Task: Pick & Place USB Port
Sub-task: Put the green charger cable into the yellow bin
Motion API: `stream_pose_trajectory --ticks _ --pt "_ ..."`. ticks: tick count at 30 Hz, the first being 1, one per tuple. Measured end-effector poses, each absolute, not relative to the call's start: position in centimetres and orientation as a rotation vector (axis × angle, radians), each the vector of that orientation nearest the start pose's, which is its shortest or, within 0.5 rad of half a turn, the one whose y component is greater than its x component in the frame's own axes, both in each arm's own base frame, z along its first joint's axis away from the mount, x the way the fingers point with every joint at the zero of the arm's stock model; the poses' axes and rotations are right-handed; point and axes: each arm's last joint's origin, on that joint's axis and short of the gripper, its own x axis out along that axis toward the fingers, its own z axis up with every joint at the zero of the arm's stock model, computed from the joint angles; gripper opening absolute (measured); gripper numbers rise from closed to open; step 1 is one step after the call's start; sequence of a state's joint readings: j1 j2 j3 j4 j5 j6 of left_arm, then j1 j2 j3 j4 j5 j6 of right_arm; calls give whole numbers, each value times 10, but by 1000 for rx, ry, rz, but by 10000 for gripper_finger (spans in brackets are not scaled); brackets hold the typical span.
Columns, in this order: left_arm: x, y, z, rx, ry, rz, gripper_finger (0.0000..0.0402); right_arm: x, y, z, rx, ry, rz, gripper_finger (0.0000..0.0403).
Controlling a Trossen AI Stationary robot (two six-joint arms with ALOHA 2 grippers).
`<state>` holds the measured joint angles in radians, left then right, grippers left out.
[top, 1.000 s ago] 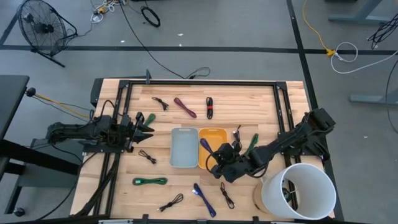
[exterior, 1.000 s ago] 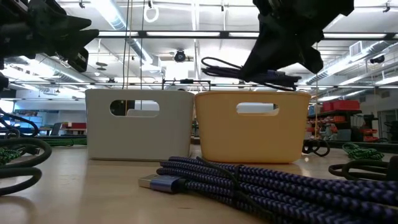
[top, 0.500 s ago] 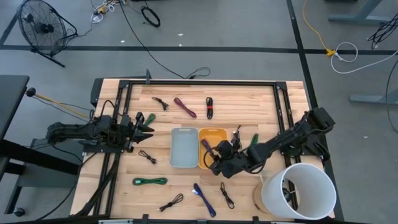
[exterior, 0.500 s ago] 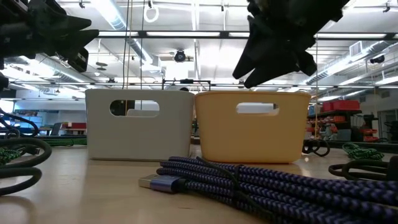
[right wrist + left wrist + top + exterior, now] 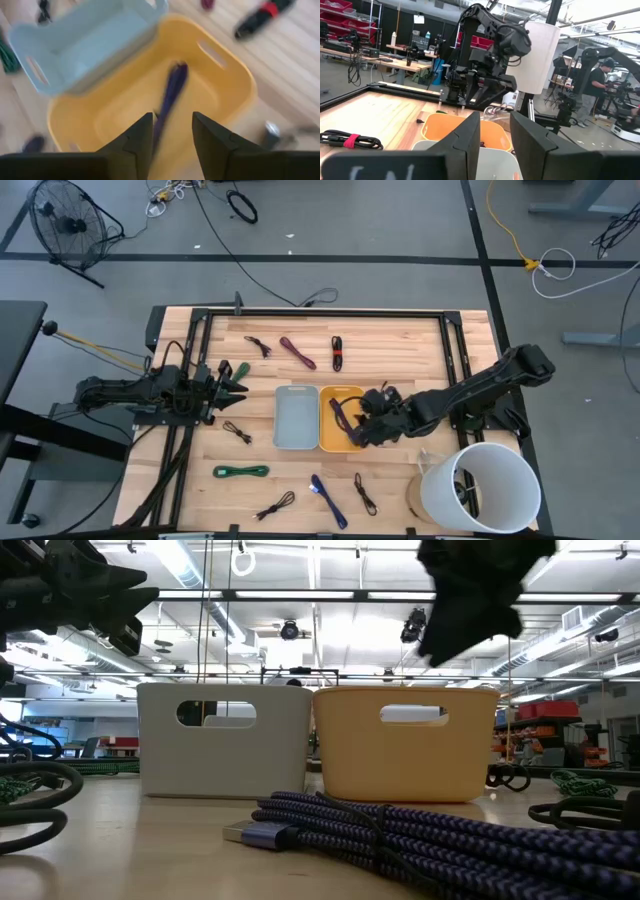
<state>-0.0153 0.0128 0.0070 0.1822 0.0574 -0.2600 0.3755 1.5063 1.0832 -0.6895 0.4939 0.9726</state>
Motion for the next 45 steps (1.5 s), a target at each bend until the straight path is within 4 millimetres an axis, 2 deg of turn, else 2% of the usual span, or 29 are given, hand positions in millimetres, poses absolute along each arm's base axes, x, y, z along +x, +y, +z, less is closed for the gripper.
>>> stream_pose_trajectory --ticks 6,11,15,23,28,33,45 --pt "96 -3 182 -260 -166 -95 110 243 88 236 547 1077 -749 104" --pt "96 -3 182 -269 -165 -96 110 228 89 232 598 1141 -888 105" --pt "96 -3 182 -274 -165 -96 110 221 88 222 636 1142 -970 126" --pt "97 -3 182 -274 -165 -96 110 197 81 180 731 1228 -1148 199" --pt "96 -3 182 -274 -165 -96 110 191 78 158 809 1177 -1160 237" --pt "96 -3 182 -274 -165 -97 110 189 76 143 848 1140 -1139 258" --pt "96 -3 182 -274 -166 -97 110 196 66 140 877 1111 -1122 254"
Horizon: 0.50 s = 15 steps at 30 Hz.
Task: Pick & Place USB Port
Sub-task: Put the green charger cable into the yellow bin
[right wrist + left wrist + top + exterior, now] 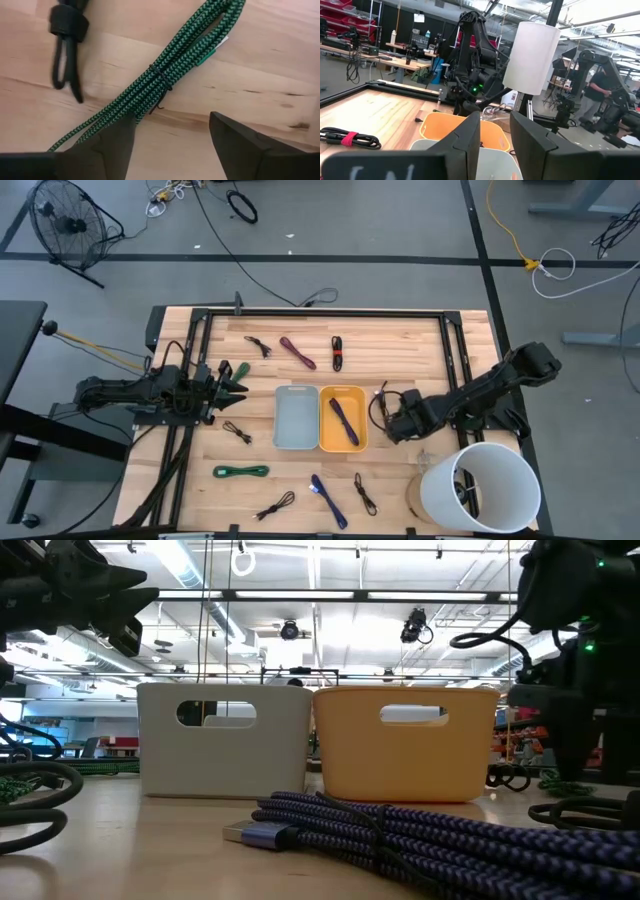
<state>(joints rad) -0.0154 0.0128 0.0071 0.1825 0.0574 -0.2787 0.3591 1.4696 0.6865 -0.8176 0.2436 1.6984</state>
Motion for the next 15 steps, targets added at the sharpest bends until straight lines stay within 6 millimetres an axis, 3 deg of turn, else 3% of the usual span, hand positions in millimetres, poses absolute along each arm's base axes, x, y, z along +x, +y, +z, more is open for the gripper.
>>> stream_pose_trajectory --ticks 15 --pt "96 -3 182 -274 -165 -96 110 210 51 147 854 1225 -964 253"
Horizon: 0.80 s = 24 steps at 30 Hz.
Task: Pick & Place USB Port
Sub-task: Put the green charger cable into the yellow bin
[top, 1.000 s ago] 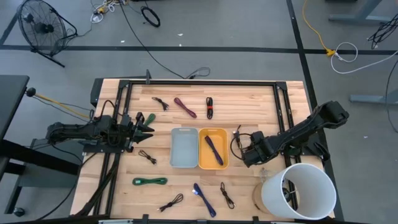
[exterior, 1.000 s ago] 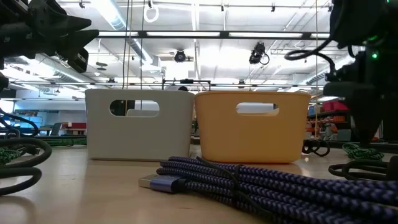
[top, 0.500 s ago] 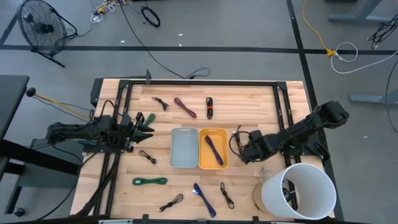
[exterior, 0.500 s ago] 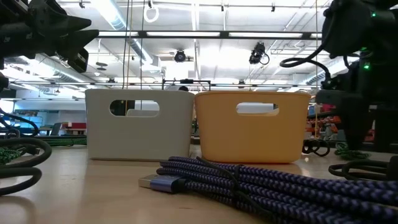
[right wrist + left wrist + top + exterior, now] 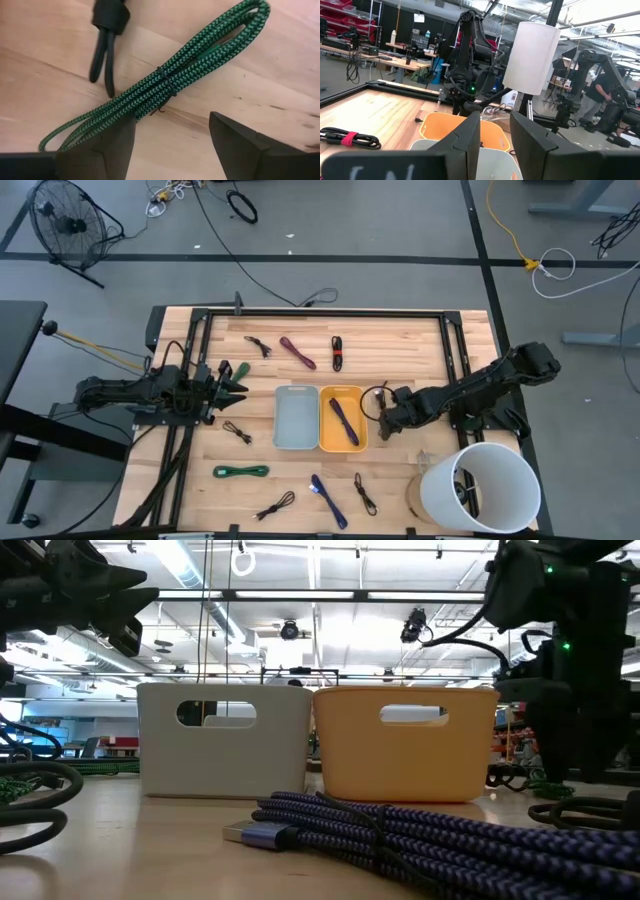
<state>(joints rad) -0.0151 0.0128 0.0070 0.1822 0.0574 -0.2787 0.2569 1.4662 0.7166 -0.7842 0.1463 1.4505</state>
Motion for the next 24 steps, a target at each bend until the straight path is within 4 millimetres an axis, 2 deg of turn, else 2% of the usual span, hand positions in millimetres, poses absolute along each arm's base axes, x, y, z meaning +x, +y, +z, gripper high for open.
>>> stream_pose_trajectory --ticks 8,14,24 --pt "97 -3 182 -274 -165 -97 110 208 45 165 889 1108 -946 253" --pt "97 -3 182 -274 -164 -96 110 217 47 168 891 974 -909 253" --pt "97 -4 182 -279 -162 -111 110 210 41 163 887 1013 -1047 248"
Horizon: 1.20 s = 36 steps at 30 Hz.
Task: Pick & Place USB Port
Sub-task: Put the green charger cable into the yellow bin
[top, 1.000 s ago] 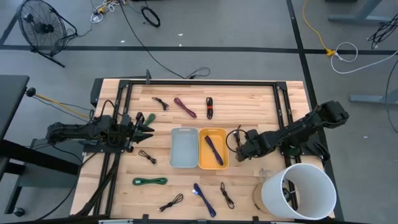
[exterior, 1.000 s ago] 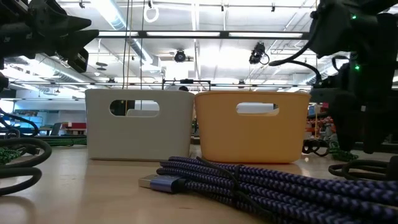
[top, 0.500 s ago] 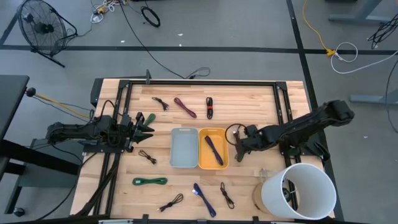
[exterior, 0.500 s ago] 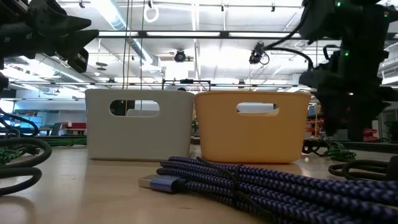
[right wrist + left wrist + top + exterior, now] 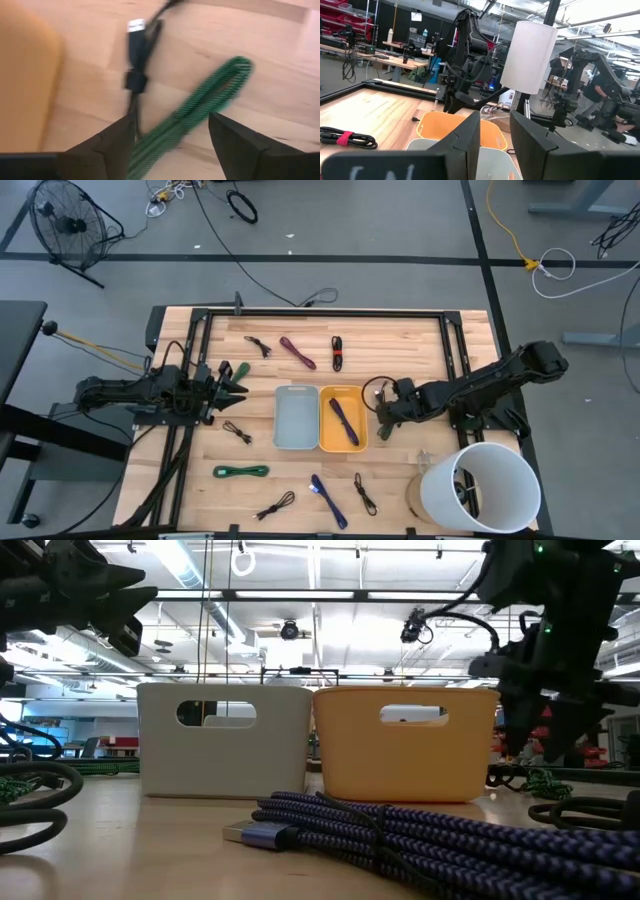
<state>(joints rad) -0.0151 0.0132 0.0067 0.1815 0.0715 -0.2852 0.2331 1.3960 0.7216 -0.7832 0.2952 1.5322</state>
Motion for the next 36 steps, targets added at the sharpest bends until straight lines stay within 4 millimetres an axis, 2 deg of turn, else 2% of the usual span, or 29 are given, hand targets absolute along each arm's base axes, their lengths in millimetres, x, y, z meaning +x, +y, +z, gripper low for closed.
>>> stream_pose_trajectory --ticks 3,10,27,31,36 --pt "96 -4 182 -279 -162 -111 110 206 40 162 918 1021 -1102 241" --pt "96 -4 182 -280 -162 -112 110 208 41 152 966 946 -1076 233" --pt "97 -4 182 -280 -161 -112 110 191 37 126 1051 926 -1136 224" --pt "96 -4 182 -280 -162 -112 110 188 37 124 1040 949 -1141 168" --pt "96 -4 182 -280 -161 -112 110 187 37 123 999 985 -1124 30"
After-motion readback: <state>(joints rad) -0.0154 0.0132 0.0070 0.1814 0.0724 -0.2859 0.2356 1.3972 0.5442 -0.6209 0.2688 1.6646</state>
